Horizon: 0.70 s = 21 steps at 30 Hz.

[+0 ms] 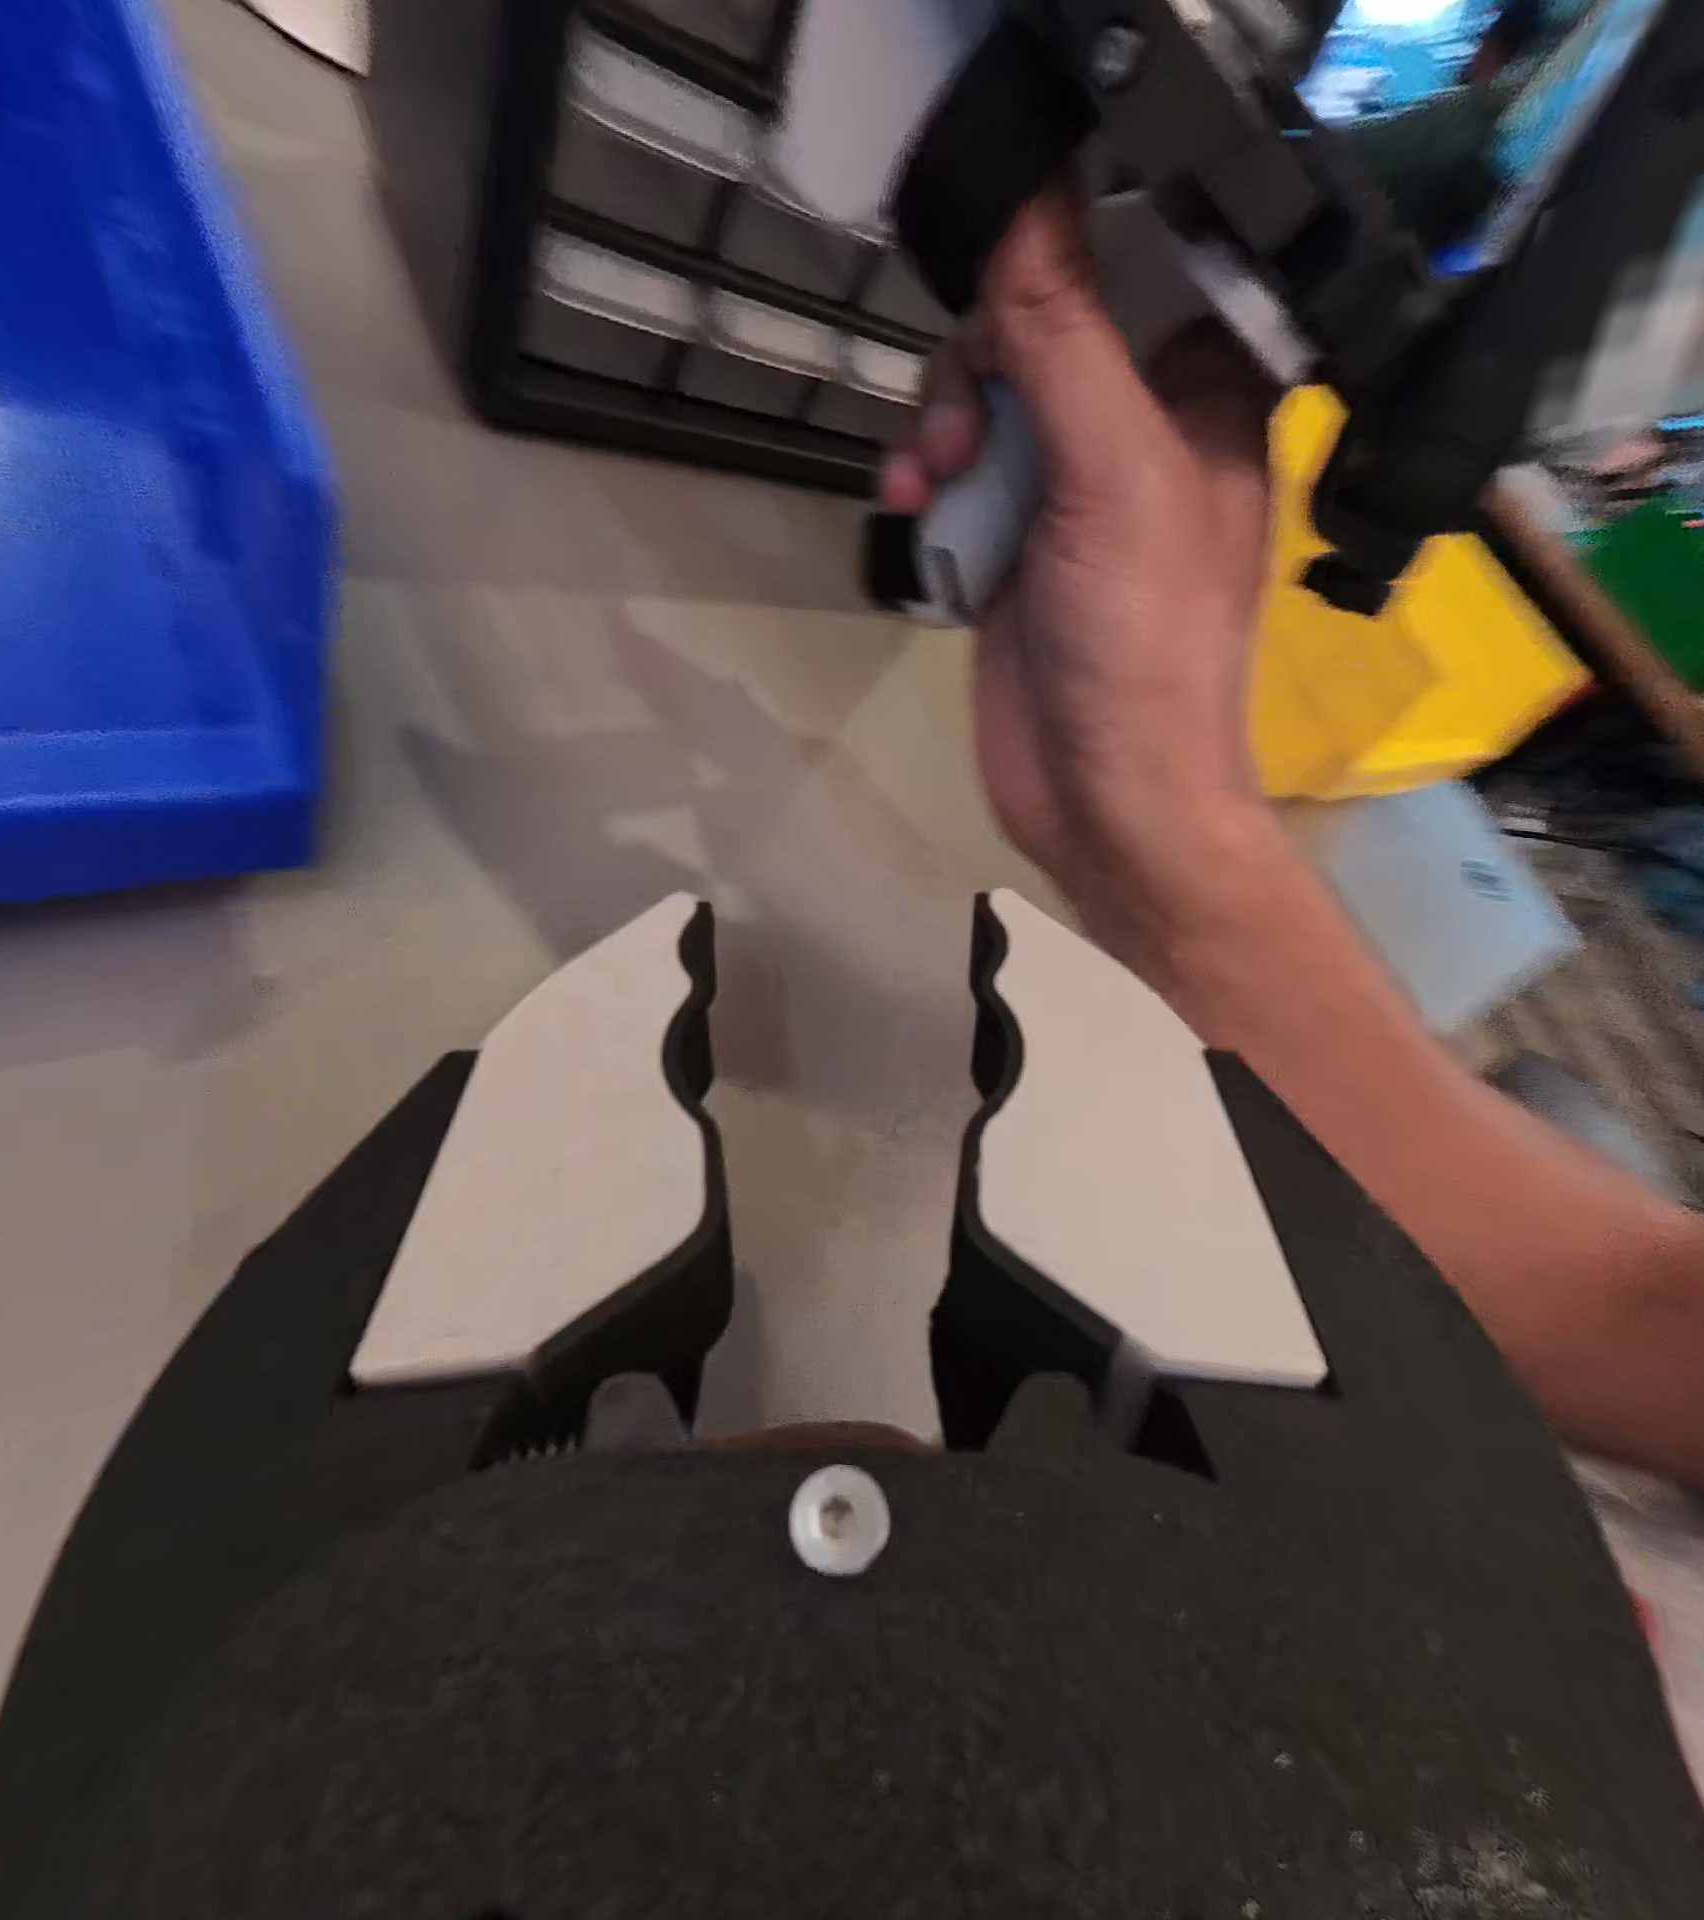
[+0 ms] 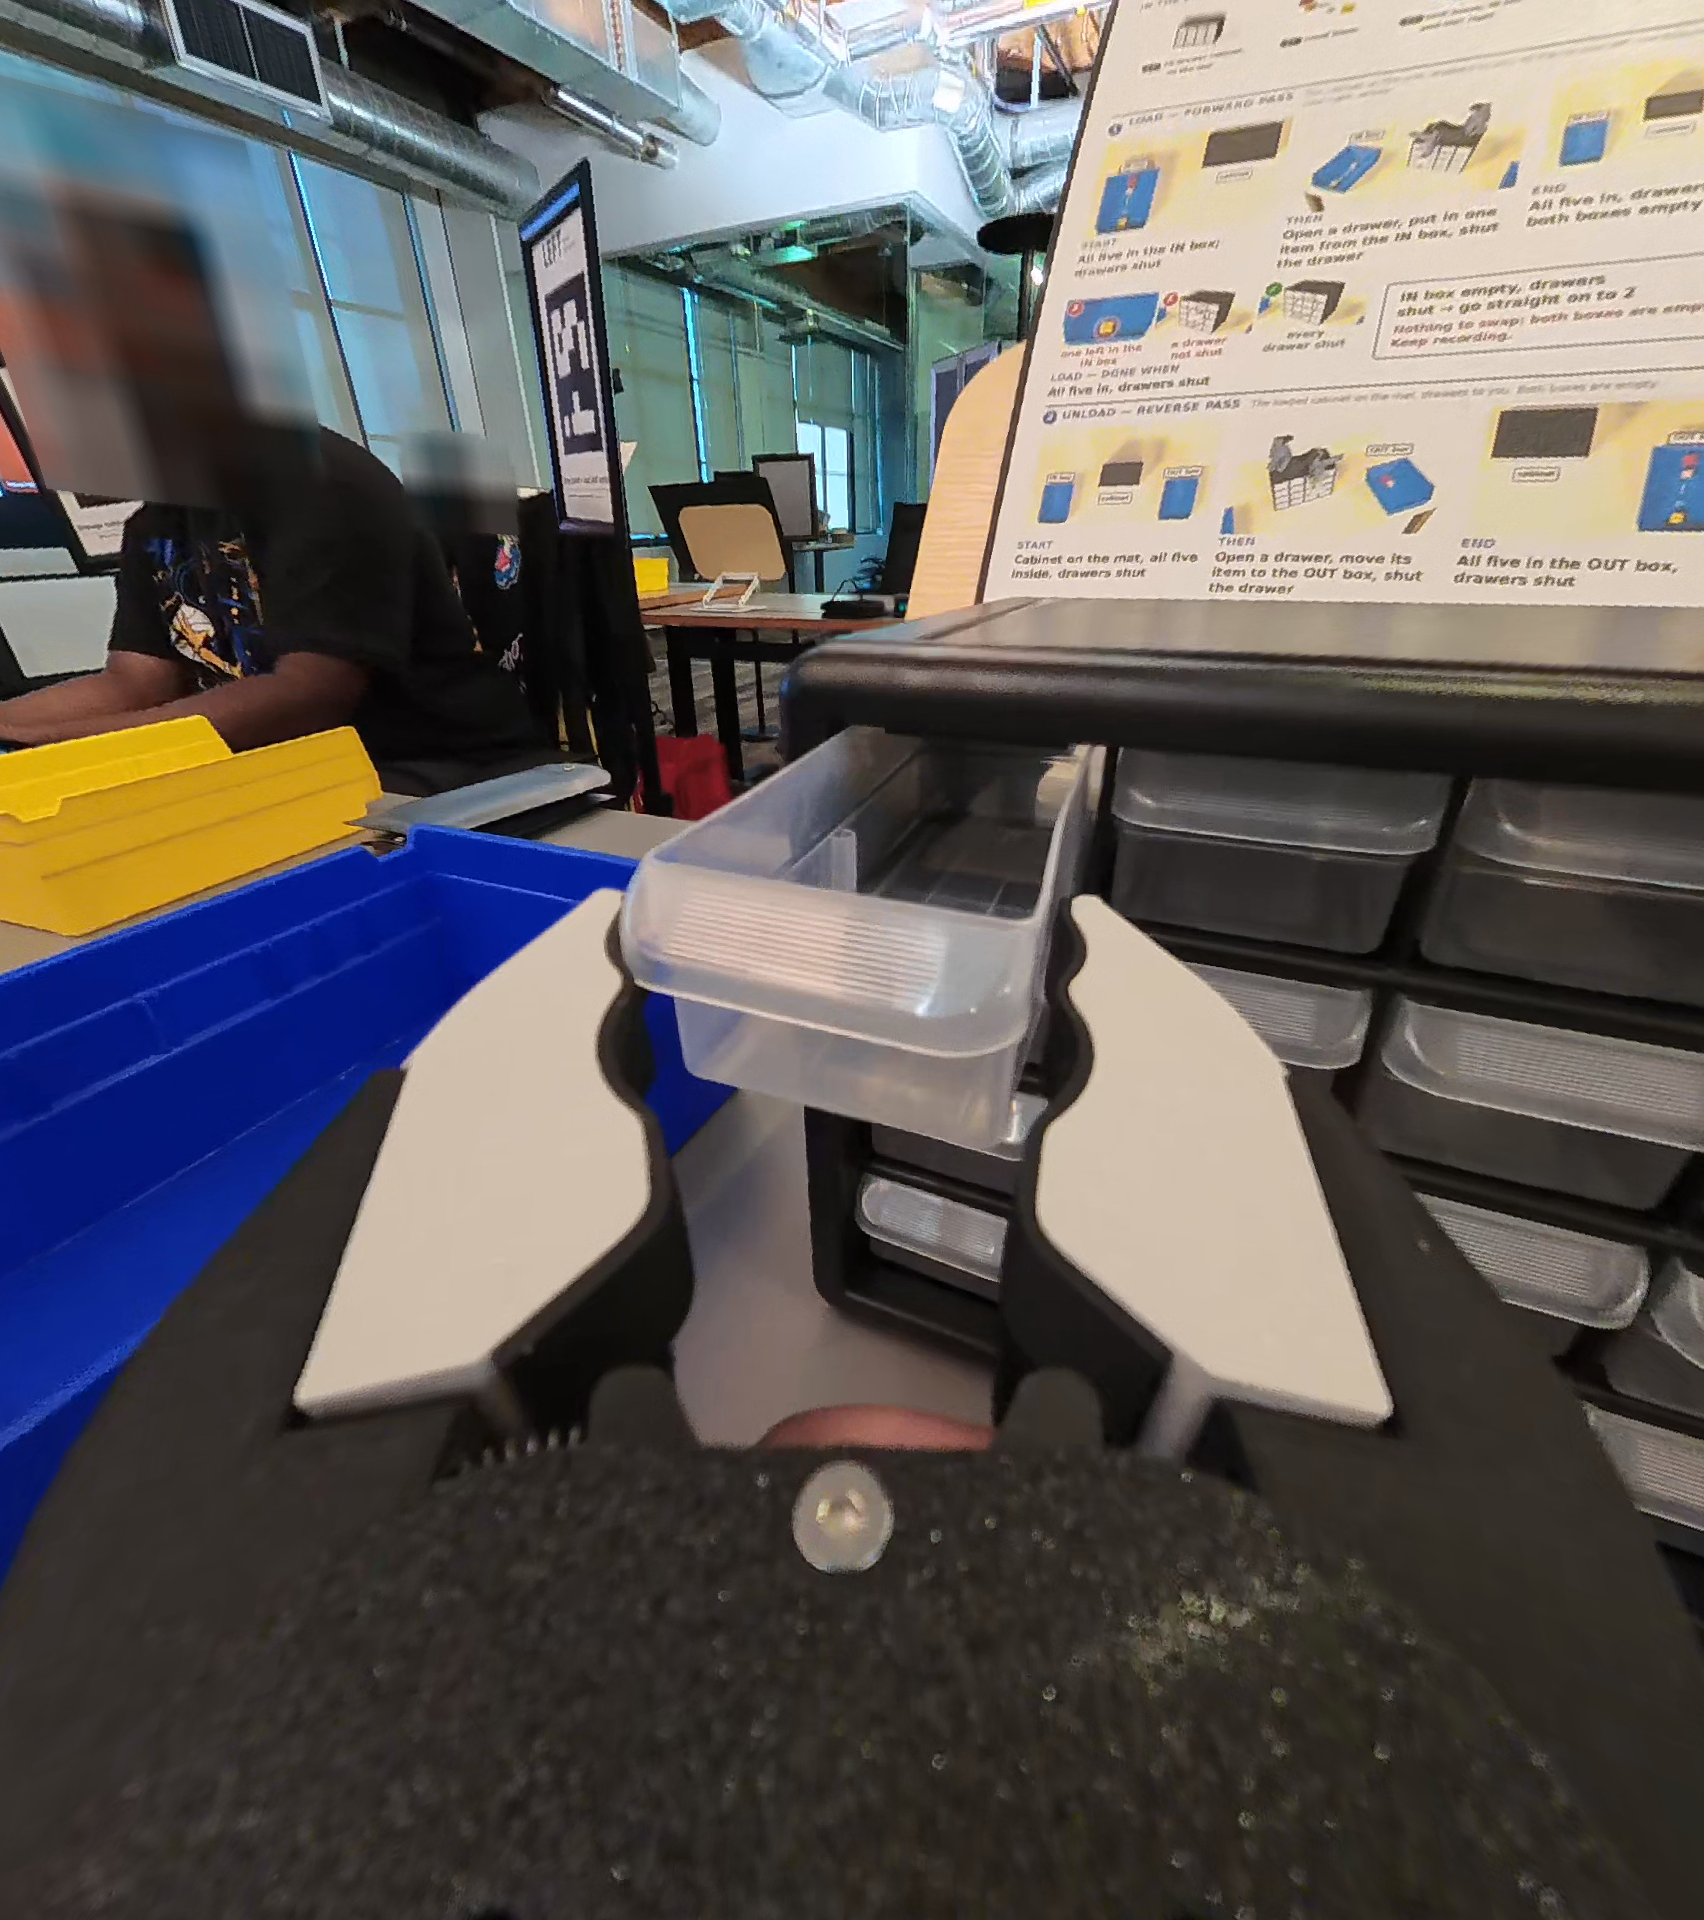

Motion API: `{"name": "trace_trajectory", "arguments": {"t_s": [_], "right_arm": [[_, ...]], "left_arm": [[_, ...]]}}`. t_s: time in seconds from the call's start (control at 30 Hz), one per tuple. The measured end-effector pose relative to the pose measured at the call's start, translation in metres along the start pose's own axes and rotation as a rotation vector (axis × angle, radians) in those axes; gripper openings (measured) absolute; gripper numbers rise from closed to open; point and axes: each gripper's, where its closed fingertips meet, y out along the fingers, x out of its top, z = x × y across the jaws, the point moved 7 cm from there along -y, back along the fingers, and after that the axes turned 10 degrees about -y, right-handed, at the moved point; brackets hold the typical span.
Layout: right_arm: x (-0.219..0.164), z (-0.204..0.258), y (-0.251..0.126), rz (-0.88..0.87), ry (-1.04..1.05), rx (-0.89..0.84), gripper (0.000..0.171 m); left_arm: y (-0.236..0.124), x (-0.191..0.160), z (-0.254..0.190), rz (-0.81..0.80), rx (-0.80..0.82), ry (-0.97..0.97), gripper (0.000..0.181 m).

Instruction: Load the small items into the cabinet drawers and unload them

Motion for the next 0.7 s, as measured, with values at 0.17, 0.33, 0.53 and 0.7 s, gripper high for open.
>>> {"name": "trace_trajectory", "arguments": {"t_s": [0.17,0.33,0.53,0.7], "right_arm": [[-0.001,-0.003,0.0,-0.001,0.005,0.008,0.074],[-0.001,-0.003,0.001,-0.008,-0.015,0.003,0.074],[-0.001,-0.003,0.001,-0.009,-0.012,0.006,0.074],[-0.001,-0.004,0.002,-0.004,-0.006,0.008,0.074]], "left_arm": [[-0.01,0.018,-0.014,0.105,-0.342,-0.185,0.058],[-0.029,0.072,0.008,0.08,-0.335,-0.111,0.058],[-0.015,0.139,0.051,0.192,0.089,0.12,0.069],[0.031,0.176,0.095,0.301,0.302,0.089,0.063]]}}
